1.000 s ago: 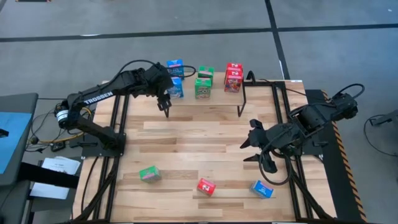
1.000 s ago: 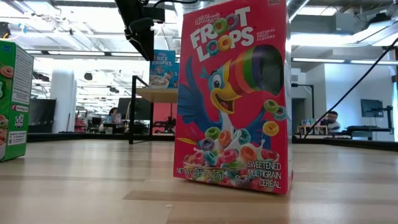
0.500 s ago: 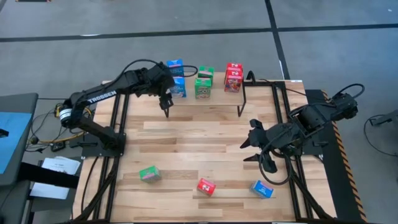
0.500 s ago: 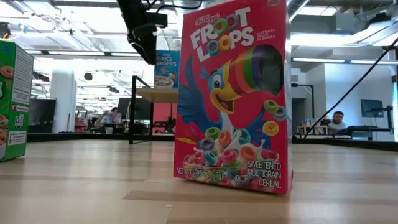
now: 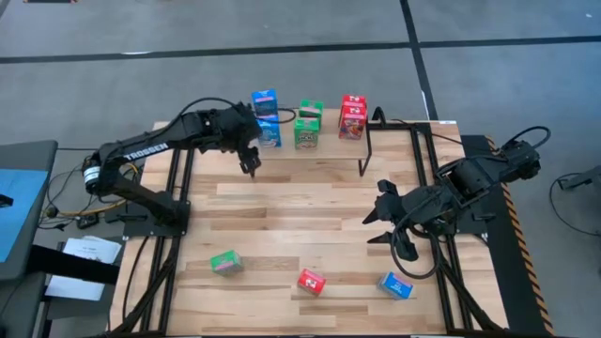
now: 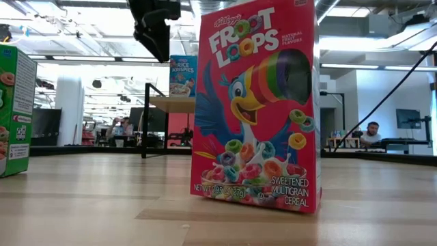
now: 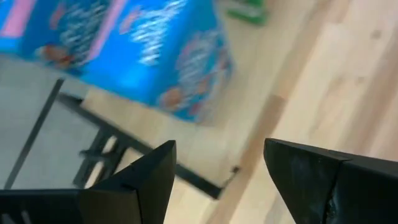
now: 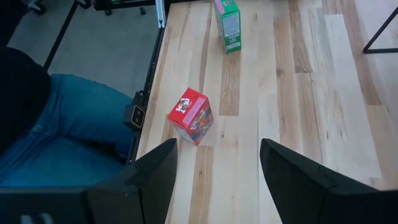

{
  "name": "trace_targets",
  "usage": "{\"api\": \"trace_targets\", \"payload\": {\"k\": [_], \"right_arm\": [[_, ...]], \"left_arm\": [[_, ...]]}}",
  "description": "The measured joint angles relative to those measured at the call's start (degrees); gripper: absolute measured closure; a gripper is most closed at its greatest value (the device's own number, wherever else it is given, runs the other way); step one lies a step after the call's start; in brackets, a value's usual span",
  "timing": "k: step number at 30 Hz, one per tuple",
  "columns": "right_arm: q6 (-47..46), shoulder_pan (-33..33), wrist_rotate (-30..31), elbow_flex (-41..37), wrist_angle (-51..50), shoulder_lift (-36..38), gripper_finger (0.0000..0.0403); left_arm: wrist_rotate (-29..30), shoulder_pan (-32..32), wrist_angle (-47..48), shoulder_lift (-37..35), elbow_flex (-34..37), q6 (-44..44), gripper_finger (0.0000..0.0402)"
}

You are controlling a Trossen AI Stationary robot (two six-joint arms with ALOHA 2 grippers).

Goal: Stack cereal on shelf
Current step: Put the top left blue cereal box on the shelf aligned with the other blue cereal box

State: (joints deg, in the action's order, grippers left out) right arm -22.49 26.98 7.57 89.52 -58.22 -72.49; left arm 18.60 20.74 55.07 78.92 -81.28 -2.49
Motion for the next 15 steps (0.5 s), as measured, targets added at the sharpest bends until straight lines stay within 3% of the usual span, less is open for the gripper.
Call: {"api": "trace_targets", "payload": {"k": [4,15], "right_arm": [[-0.14,0.00,0.00,0.00,0.02,0.00,0.0148],[-0.14,0.00,0.00,0.00,0.06,-0.02,0.0148]], "left_arm": [[-2.08,-2.13,-2.40,1.58,0.09,-0.44,0.0168],[-0.87,-3.54,-7.00,9.15,0.07,-2.83,0.0168]]}}
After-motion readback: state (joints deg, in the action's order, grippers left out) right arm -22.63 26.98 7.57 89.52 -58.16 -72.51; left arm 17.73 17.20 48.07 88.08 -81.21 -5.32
